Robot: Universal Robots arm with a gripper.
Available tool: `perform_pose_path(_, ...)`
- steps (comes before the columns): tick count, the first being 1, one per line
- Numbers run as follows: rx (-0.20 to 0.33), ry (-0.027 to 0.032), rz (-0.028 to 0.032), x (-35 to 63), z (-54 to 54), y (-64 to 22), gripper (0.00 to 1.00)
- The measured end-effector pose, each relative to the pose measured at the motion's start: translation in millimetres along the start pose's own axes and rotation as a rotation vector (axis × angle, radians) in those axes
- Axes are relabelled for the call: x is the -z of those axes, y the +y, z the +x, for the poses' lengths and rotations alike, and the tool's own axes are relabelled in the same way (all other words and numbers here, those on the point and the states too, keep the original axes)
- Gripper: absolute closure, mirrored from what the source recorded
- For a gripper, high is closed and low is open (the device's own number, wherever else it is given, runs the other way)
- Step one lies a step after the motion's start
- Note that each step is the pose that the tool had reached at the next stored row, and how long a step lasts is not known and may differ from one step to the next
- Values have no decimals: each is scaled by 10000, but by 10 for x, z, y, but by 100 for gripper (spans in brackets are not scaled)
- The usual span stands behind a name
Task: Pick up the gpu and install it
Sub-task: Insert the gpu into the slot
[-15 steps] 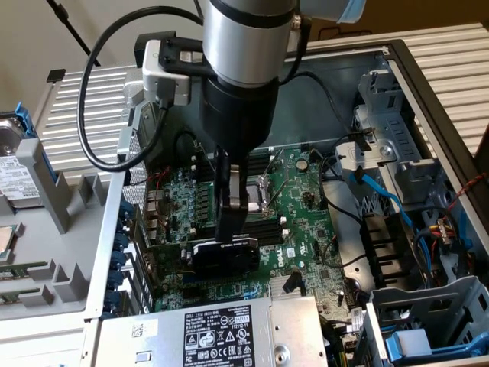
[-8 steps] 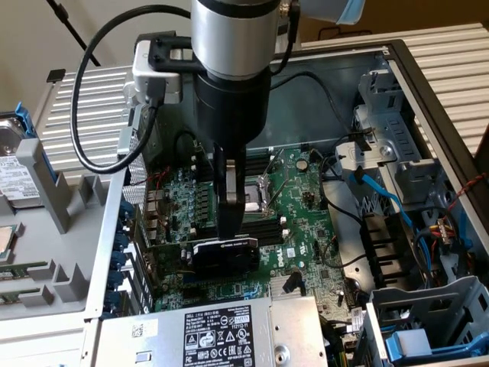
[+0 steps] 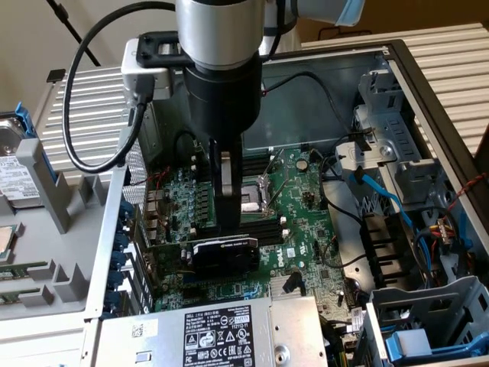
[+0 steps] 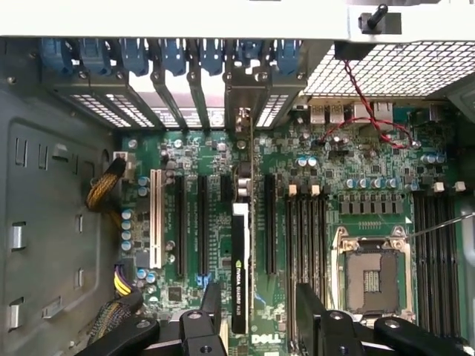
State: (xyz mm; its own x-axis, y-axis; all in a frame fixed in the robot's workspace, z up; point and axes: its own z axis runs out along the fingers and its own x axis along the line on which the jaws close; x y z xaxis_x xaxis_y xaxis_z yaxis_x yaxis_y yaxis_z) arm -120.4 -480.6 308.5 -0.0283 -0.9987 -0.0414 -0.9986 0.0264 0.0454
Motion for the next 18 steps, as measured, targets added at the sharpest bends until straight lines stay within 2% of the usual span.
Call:
perform_pose_path(1, 4, -3, 112, 7, -6, 11, 48)
perform_pose_path(4, 16, -10, 387, 19, -26, 38, 48)
perform_pose_path(5, 20, -14, 467, 20, -31, 48, 48)
perform_pose_path(7, 25, -18, 587, 19, -35, 78, 48)
perform_pose_path(12, 31, -19, 742, 15, -45, 179, 48)
perform_pose_path(14, 33, -22, 784, 13, -60, 195, 48)
perform_pose_path(18, 35, -22, 791, 13, -65, 197, 48)
